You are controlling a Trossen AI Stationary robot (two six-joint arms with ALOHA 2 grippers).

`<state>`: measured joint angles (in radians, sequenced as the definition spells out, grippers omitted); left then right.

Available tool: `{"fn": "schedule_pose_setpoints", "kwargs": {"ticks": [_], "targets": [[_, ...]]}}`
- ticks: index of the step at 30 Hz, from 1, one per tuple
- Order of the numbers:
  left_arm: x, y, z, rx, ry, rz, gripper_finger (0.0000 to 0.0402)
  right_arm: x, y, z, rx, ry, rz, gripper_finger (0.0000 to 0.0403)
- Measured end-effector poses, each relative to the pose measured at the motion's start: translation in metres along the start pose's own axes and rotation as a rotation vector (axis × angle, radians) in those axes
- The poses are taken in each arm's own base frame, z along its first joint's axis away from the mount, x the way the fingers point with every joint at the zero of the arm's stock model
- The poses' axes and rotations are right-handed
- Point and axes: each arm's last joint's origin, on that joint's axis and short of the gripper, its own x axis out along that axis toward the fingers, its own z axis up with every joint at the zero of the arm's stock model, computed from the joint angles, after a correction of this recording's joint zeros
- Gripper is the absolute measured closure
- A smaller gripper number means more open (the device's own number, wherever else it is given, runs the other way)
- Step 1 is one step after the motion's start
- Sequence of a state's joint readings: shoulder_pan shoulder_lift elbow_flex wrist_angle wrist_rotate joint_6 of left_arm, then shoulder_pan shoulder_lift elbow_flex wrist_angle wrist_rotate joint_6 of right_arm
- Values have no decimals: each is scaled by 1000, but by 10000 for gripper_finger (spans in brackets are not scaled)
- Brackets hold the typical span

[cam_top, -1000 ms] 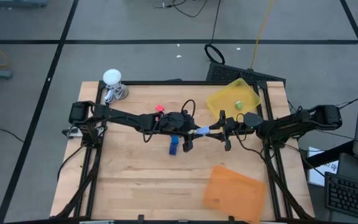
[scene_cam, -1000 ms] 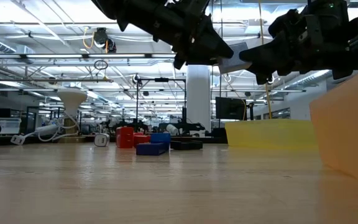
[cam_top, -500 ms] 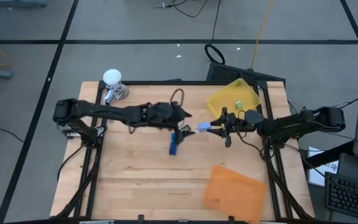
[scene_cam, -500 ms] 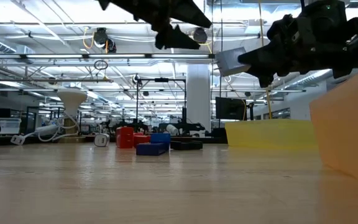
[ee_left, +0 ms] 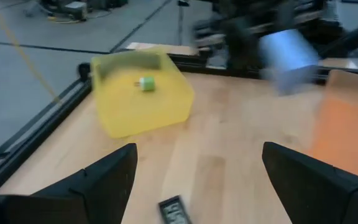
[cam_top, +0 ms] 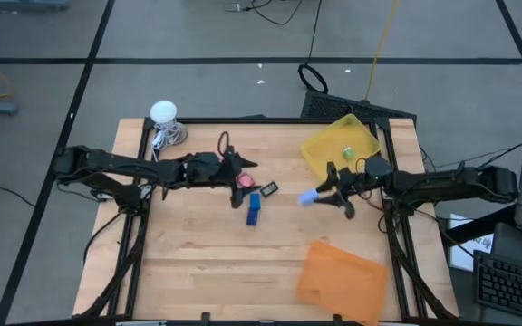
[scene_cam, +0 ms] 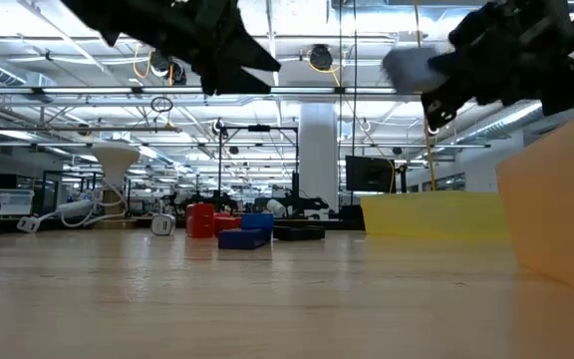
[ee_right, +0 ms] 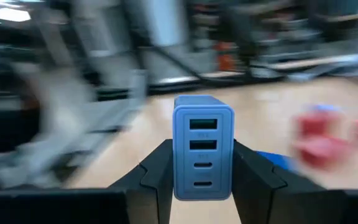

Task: Pick & Place Office items
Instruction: Put the light purple charger adapter into the yellow bin

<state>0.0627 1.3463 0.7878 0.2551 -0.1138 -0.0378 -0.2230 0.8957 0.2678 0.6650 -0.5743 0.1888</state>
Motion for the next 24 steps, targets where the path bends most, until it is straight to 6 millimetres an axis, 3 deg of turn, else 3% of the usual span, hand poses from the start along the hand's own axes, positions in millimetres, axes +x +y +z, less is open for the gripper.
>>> {"fn": "schedule_pose_setpoints", "kwargs": {"ticks": [6,11,24], "targets": [[-5,19,-20,-106,-27,61,47,-3,15,7,42,21,398,291],[-5,28,-22,-182,-28,90,44,-2,30,12,1,22,619,291],[-5,29,-21,-253,-40,90,58,-1,40,14,-50,-4,700,291]]}}
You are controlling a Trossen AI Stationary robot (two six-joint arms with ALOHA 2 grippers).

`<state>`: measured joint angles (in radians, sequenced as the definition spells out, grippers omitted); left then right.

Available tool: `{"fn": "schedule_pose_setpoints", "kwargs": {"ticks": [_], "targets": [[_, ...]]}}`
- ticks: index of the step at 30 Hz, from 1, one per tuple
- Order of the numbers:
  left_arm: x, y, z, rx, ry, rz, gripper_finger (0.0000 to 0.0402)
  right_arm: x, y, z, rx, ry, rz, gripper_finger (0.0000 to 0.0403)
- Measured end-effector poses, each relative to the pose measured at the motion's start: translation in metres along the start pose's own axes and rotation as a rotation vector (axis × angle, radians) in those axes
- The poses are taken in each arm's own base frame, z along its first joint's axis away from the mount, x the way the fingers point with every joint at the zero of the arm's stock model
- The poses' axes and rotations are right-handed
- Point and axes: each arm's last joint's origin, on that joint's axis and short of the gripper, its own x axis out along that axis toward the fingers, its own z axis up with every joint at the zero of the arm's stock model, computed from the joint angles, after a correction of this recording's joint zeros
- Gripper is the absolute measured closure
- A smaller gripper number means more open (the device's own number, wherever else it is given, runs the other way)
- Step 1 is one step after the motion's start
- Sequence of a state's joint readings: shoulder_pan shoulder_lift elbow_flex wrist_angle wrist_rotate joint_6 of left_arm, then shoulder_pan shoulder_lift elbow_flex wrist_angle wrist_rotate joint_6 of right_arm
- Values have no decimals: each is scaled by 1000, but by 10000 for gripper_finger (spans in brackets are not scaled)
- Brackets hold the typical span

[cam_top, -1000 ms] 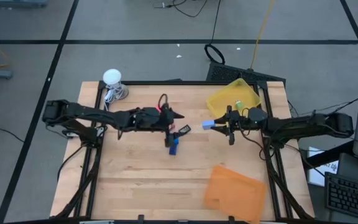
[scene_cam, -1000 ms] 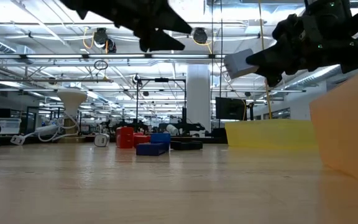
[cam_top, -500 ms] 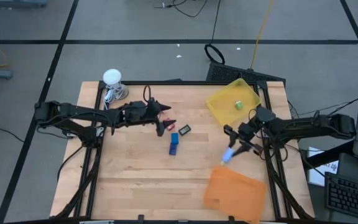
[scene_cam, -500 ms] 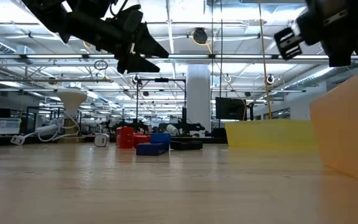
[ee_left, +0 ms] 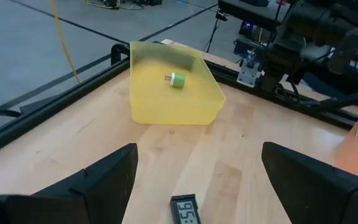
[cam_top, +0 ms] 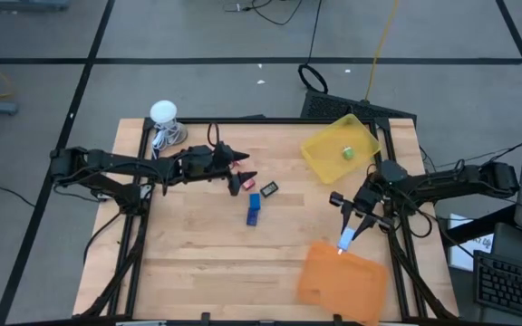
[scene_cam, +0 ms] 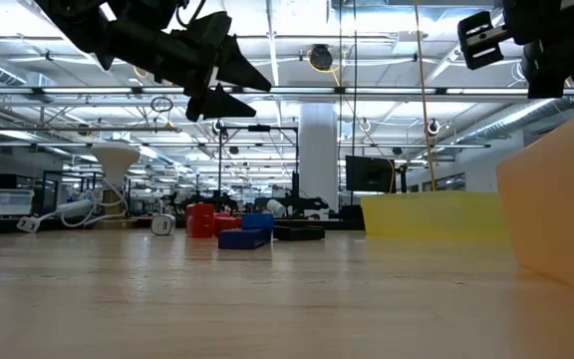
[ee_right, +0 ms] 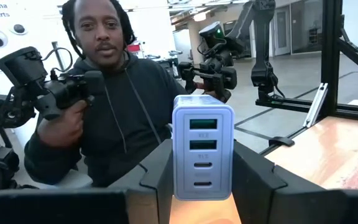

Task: Pick & Place Office items
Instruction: Put the light purple charger adapter into the yellow bin

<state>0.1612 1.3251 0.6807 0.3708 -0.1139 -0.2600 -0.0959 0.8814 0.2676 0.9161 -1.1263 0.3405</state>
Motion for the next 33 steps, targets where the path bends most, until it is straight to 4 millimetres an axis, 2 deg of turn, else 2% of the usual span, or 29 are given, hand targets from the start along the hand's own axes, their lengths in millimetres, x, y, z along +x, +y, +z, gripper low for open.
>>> {"fn": "schedule_pose_setpoints", "kwargs": {"ticks": [12,15,22,33], "targets": [[0,0,2,-8,-19,-5,48,0,0,0,0,0,-1,291],[0,-1,2,-8,-22,-5,45,0,-2,0,13,-13,-51,291],[0,-1,4,-17,-45,-12,49,-8,-15,-10,84,-4,-312,291],[0,-1,5,-18,-49,-13,39,-40,-37,-25,138,39,-970,291]]}}
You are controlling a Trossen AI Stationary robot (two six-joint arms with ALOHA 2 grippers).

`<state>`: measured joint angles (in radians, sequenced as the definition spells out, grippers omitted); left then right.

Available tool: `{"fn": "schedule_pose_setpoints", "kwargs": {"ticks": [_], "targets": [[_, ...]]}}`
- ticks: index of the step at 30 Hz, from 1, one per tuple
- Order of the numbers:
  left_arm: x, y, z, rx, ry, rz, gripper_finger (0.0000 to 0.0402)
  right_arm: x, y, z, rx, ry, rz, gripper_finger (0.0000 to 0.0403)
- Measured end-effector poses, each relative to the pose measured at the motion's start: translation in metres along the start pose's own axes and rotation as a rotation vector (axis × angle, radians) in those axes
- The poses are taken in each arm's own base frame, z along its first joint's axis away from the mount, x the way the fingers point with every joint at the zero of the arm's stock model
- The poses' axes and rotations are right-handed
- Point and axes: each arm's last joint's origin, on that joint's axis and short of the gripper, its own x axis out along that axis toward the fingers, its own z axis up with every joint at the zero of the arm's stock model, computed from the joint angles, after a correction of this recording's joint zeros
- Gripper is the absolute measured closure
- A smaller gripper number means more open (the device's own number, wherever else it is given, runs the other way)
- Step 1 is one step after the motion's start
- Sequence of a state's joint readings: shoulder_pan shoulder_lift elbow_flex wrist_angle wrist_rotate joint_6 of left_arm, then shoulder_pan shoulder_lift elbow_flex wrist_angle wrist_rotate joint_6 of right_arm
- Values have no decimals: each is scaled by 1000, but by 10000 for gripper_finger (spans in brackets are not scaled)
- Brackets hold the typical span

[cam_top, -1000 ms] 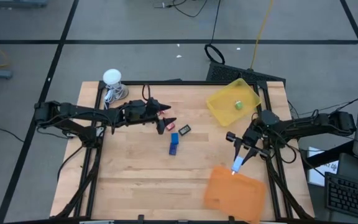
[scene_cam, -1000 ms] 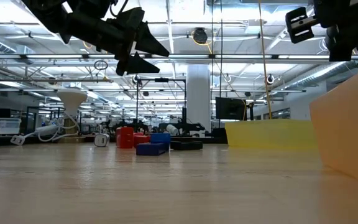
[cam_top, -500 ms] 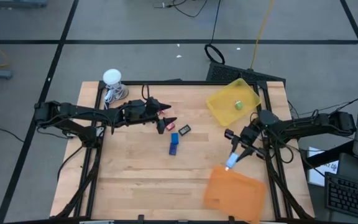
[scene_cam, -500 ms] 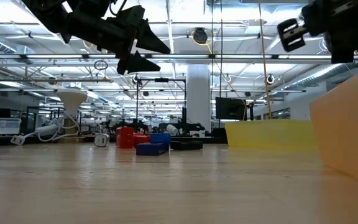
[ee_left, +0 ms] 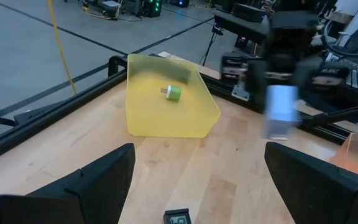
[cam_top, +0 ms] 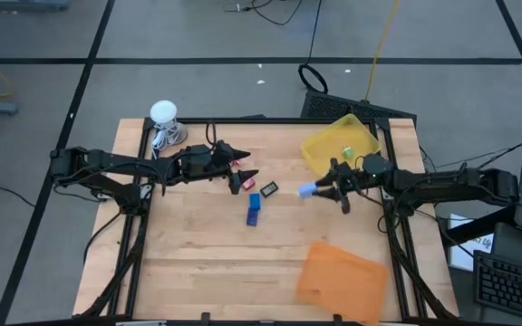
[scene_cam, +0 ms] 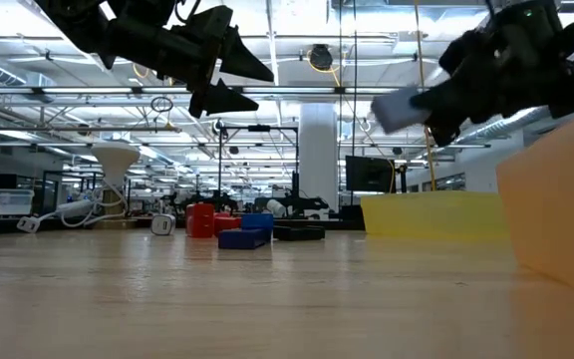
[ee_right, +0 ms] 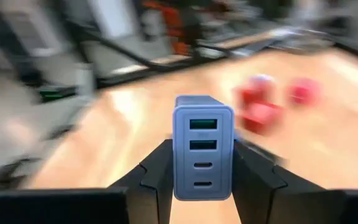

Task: Pick & Place Office items
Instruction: Put the light purple charger adapter into the yellow bin

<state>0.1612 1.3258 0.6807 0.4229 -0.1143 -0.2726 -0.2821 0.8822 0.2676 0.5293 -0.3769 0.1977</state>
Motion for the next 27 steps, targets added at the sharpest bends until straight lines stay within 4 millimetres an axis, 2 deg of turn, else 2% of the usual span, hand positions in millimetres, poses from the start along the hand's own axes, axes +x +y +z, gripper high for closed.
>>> {"fn": "schedule_pose_setpoints", "kwargs": {"ticks": [8,12,21,27], "targets": [[0,0,0,-10,2,1,52,-11,-29,-12,-4,71,-606,291],[0,0,-1,10,6,1,58,-19,-39,-15,-27,101,-849,291],[0,0,-1,9,10,-6,56,-36,-58,-15,-97,153,-1171,291],[0,0,-1,9,9,-6,55,-49,-73,-24,-44,235,-1278,291]]}}
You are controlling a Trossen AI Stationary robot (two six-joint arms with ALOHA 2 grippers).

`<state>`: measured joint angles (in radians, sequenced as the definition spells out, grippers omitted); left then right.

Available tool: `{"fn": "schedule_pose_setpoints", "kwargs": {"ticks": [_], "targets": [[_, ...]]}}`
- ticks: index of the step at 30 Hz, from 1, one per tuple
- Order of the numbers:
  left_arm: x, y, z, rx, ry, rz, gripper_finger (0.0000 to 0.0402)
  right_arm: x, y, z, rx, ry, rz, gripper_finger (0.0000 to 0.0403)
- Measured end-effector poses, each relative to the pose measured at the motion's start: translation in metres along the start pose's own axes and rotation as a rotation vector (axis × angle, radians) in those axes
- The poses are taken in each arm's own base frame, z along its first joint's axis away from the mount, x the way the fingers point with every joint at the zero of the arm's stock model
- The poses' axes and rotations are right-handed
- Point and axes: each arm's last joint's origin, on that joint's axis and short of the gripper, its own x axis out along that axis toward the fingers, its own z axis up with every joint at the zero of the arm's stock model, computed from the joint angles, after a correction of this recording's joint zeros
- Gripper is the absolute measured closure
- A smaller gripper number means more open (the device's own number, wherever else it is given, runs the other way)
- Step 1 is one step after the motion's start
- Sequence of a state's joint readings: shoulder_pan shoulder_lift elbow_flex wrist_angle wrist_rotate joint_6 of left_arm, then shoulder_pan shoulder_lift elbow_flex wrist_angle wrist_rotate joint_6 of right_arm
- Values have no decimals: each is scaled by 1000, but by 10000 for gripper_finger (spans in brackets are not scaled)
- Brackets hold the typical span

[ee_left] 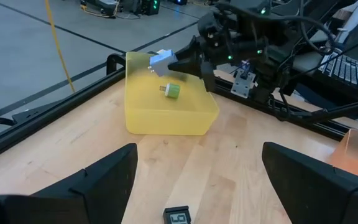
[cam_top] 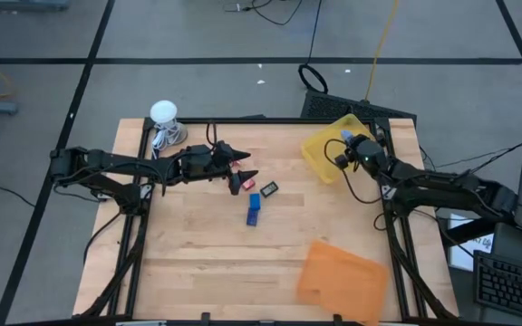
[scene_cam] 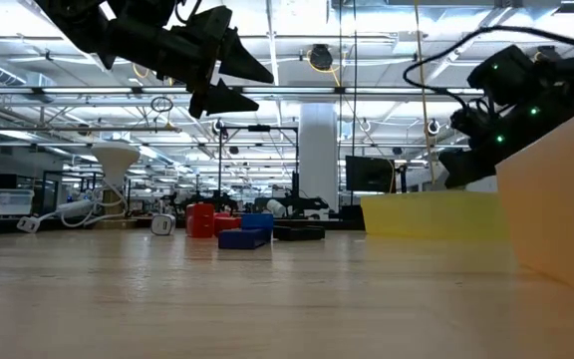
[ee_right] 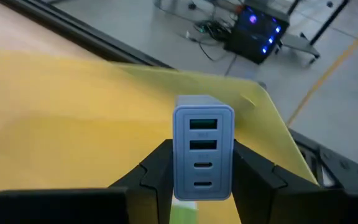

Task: Pick & Place Office items
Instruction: Put the light purple charger adapter into the yellow bin, then put the bottom red charger adapter into the yellow bin

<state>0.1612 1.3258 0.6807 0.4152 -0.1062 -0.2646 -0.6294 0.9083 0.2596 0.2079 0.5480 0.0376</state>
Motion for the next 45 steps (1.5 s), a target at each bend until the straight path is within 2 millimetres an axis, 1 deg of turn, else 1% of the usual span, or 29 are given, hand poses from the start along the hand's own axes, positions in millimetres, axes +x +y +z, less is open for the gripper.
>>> {"fn": "schedule_pose_setpoints", "kwargs": {"ticks": [3,7,13,22,27,30,33,35,37,41,43,45], "targets": [[0,0,0,0,0,0,60,3,-4,-8,2,19,-25,290],[0,0,0,-1,0,0,66,5,-9,-13,8,11,-59,283],[0,0,0,-1,0,0,60,7,-12,-14,17,16,-77,276],[0,0,0,-2,-1,0,69,7,-12,-14,36,15,-46,215],[0,0,0,-2,-1,0,62,7,-11,-14,44,13,-36,184],[0,0,0,-2,-1,0,57,6,-9,-11,74,-10,71,175],[0,0,0,-2,-1,0,55,3,-5,-5,126,-61,246,173],[0,0,0,-2,-1,0,57,0,-1,0,164,-101,401,175],[0,0,-1,-1,6,1,60,-4,3,5,189,-142,595,178],[0,2,-8,7,84,20,67,-15,9,16,217,-216,971,185],[-1,5,-14,3,144,58,70,-20,11,20,226,-240,1087,187],[-3,8,-22,-22,211,124,73,-23,13,23,228,-258,1152,189]]}}
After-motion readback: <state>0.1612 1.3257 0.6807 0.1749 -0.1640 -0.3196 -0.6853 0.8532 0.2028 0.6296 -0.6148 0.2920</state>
